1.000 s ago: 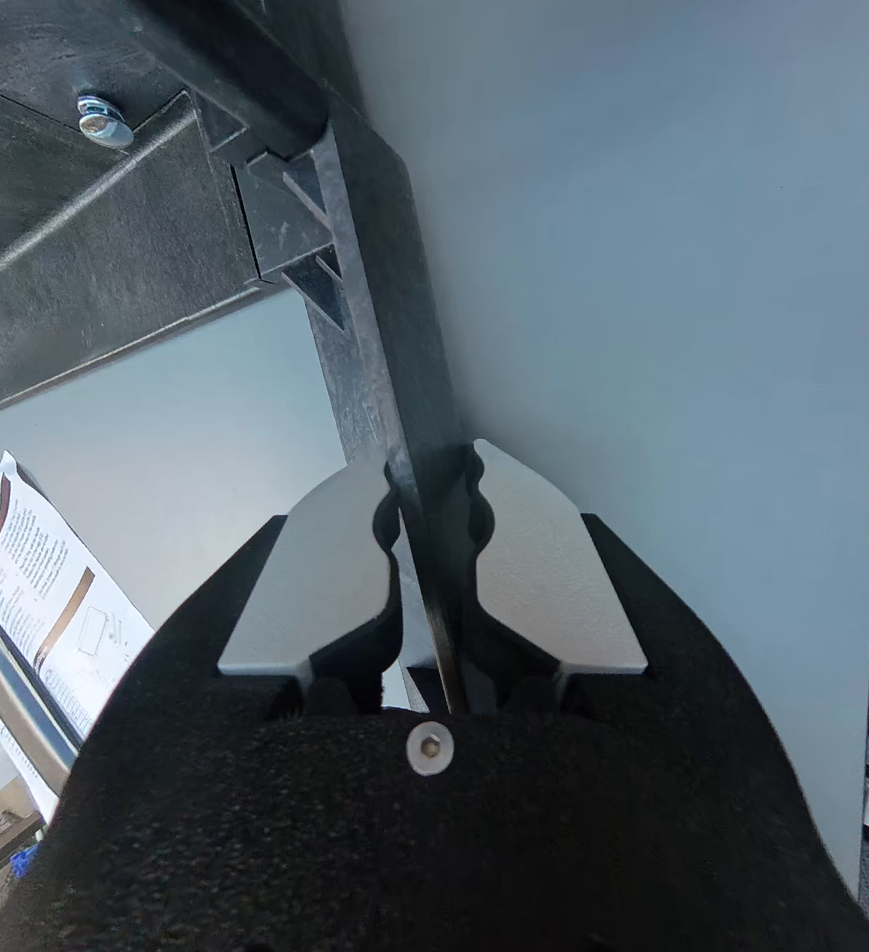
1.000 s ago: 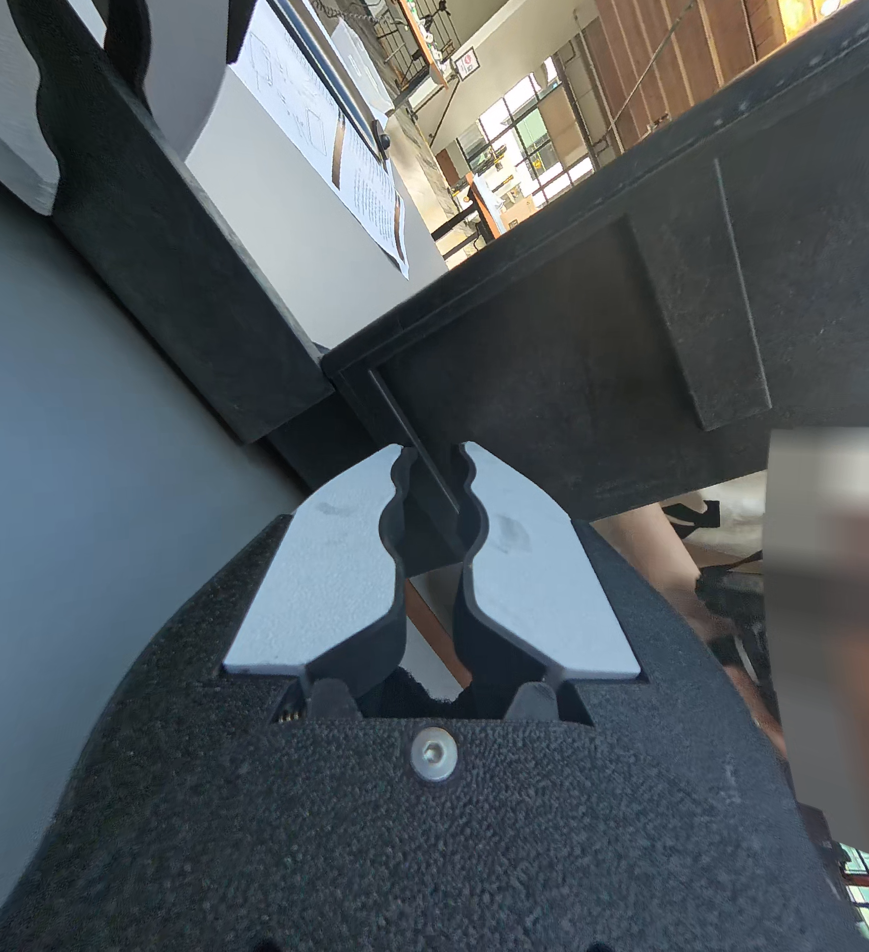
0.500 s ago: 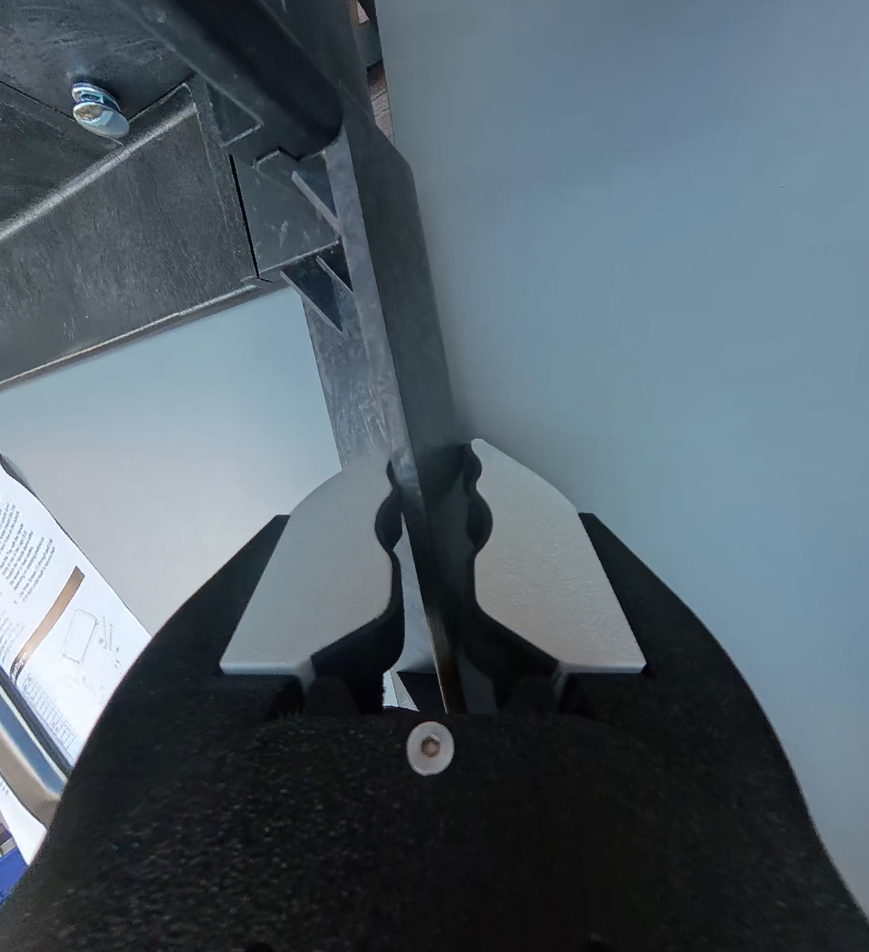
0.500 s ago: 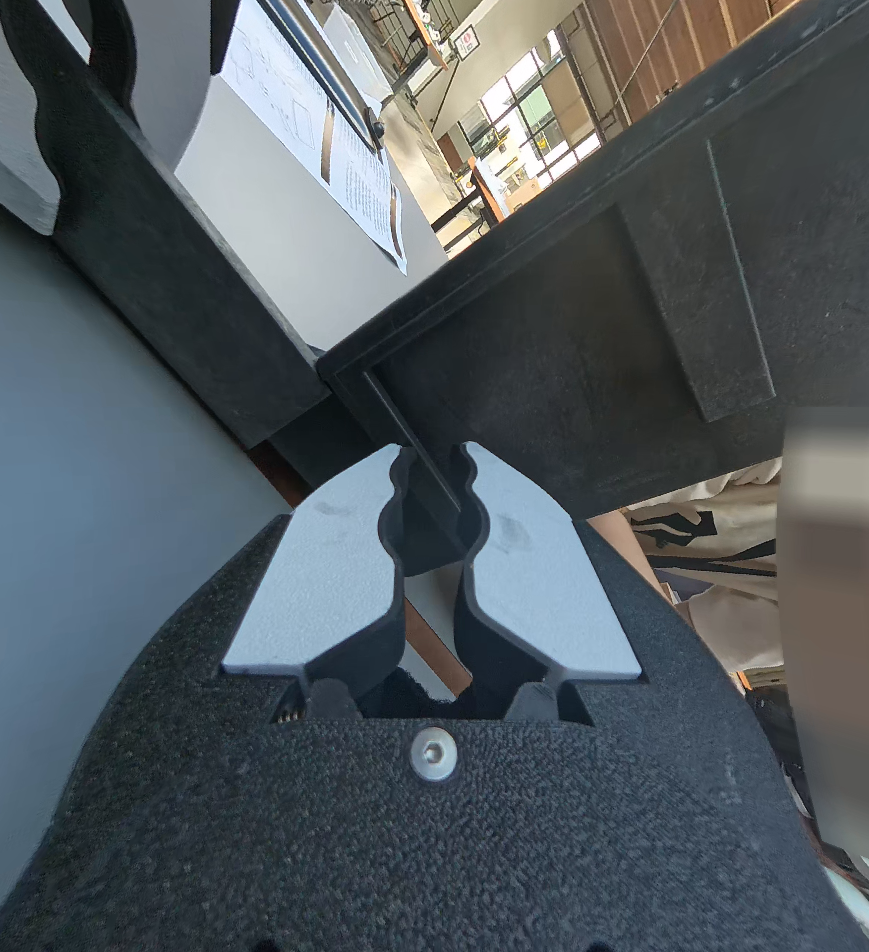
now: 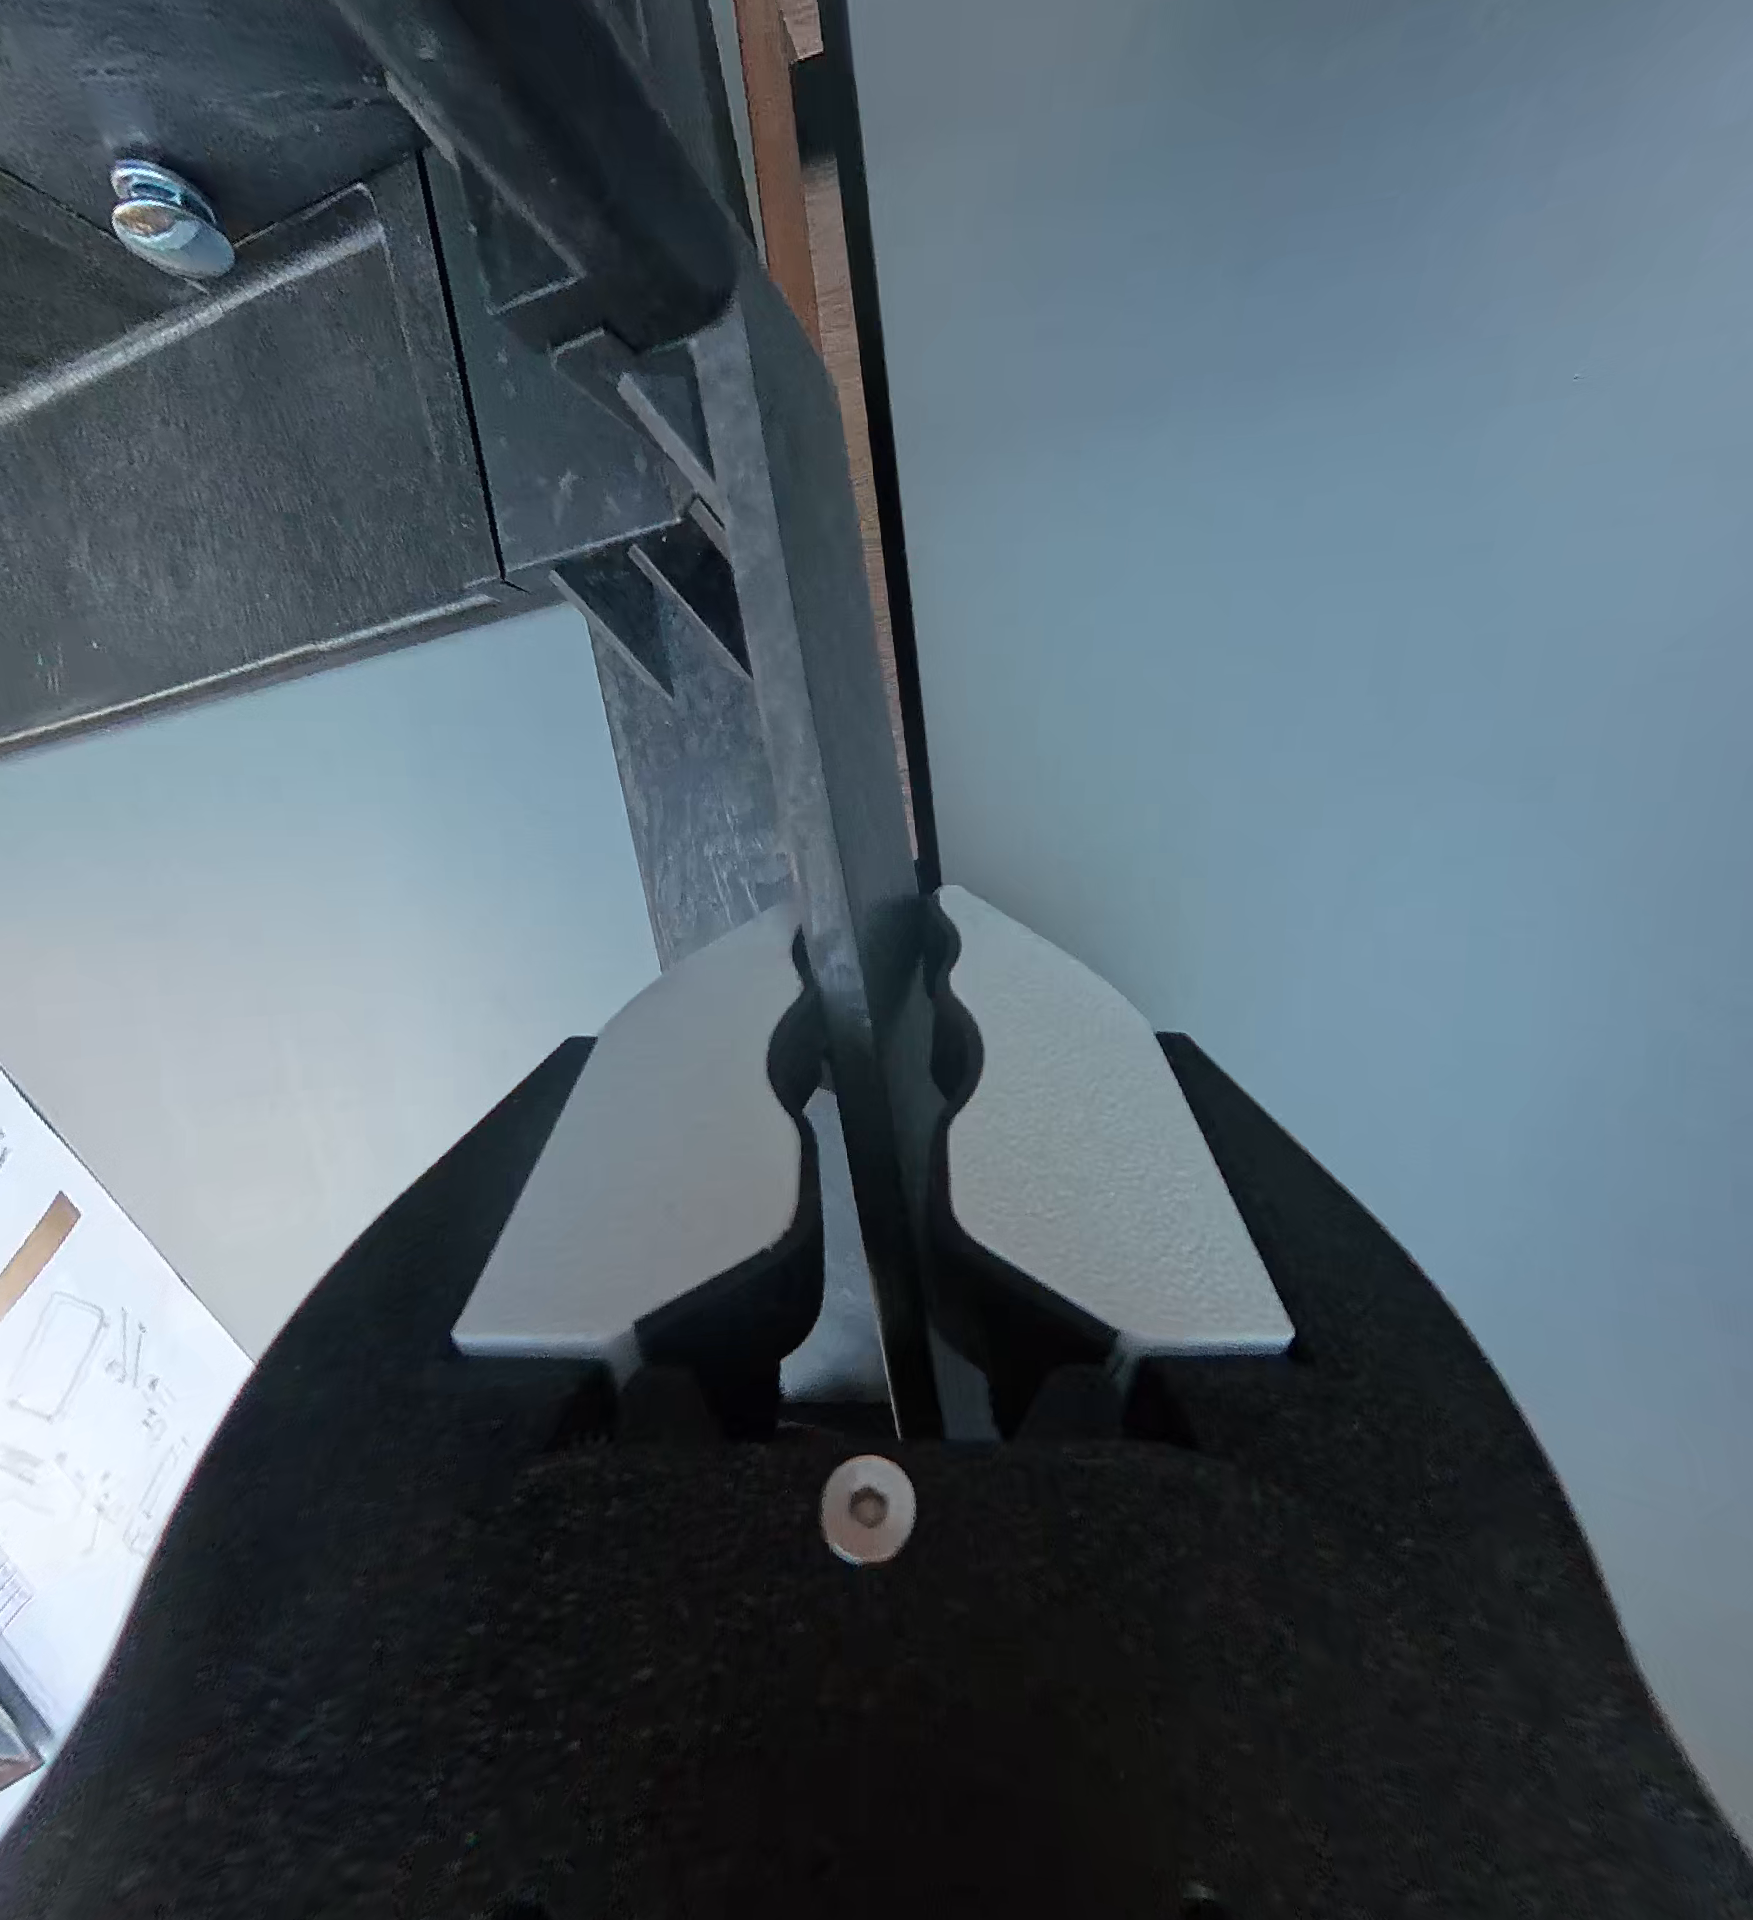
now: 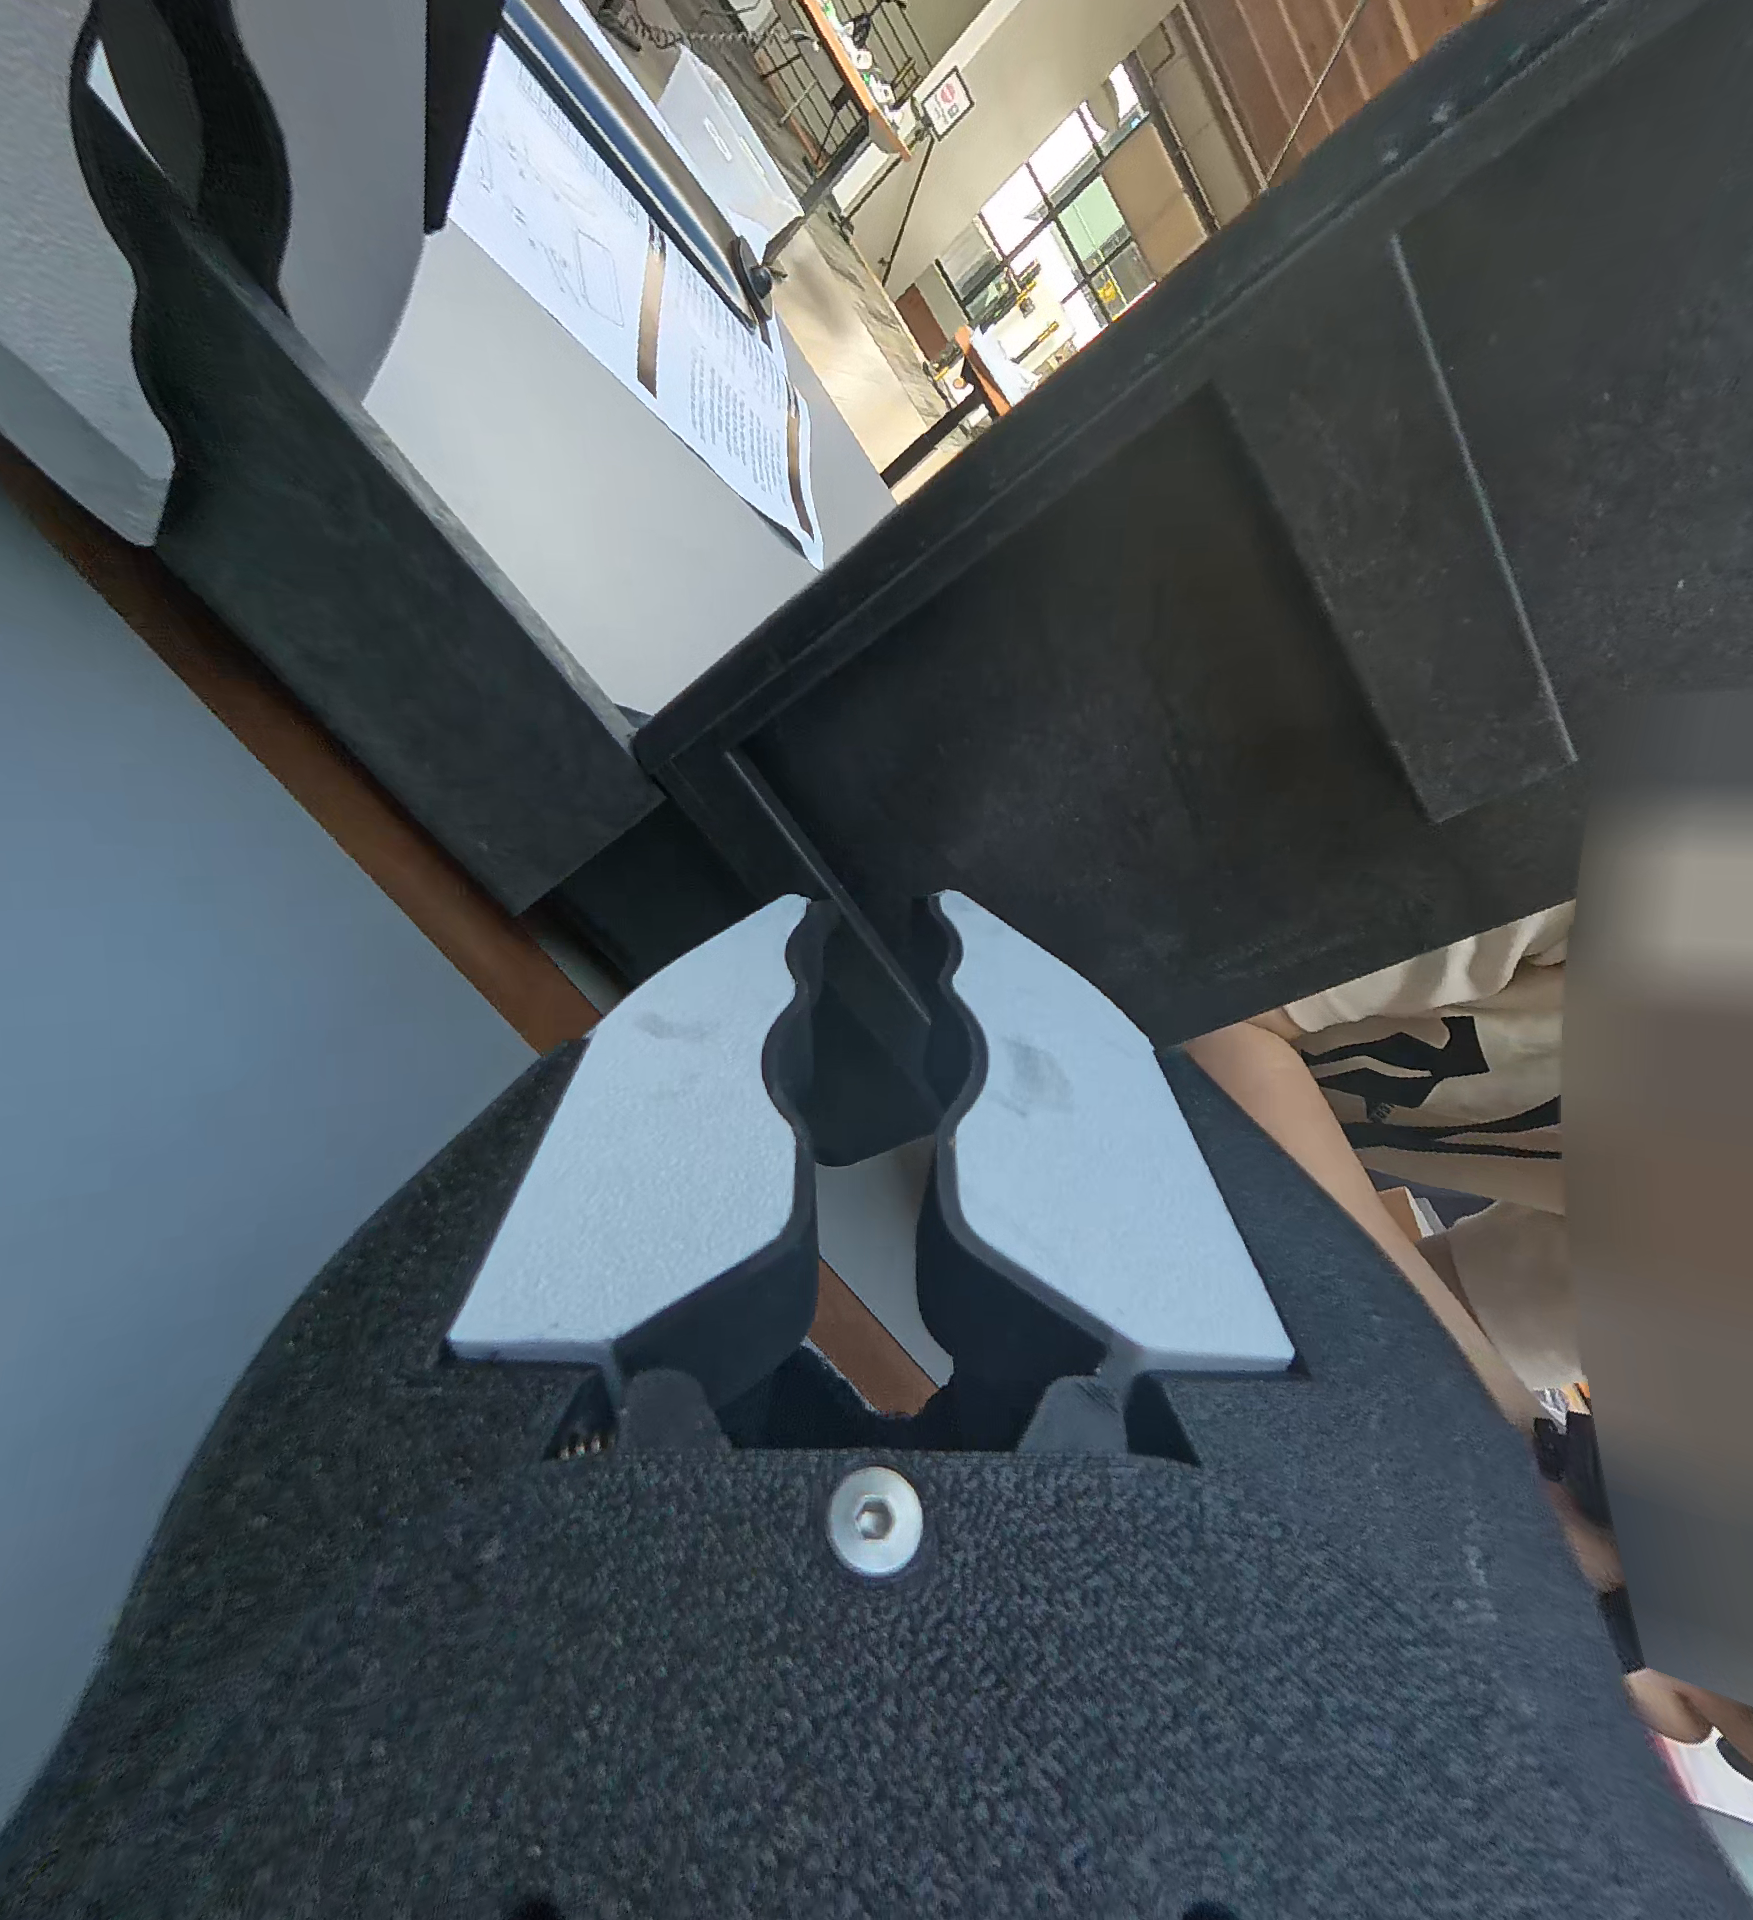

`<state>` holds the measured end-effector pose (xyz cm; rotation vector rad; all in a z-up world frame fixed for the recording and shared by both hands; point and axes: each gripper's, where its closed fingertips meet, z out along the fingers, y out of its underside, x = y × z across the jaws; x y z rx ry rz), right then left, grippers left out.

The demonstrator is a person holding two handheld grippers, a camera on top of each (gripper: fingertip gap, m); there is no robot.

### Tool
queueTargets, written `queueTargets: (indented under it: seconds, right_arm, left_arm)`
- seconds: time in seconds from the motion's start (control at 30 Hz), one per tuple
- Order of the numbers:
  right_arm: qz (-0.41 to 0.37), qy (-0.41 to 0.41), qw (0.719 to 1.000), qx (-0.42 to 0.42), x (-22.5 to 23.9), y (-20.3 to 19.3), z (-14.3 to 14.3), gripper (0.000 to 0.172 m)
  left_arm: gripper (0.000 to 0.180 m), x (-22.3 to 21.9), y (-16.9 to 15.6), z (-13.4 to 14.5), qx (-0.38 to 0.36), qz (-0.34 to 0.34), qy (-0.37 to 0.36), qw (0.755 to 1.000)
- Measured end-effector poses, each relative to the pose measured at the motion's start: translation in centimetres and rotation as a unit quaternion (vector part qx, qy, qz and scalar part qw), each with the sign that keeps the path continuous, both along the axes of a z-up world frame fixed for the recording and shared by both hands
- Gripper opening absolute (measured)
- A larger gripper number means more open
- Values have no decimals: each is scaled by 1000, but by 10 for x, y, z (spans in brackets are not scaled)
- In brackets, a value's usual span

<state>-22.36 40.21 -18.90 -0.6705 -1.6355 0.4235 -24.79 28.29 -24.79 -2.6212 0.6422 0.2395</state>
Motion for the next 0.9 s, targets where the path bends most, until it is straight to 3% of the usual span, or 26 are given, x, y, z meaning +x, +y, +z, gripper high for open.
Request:
queueTargets:
  seconds: [0.9]
  right_arm:
    - [-15,-12,999,-33,-28,11,0,15]
  left_arm:
    - [16,-15,18,3,-3,4,-7,1000]
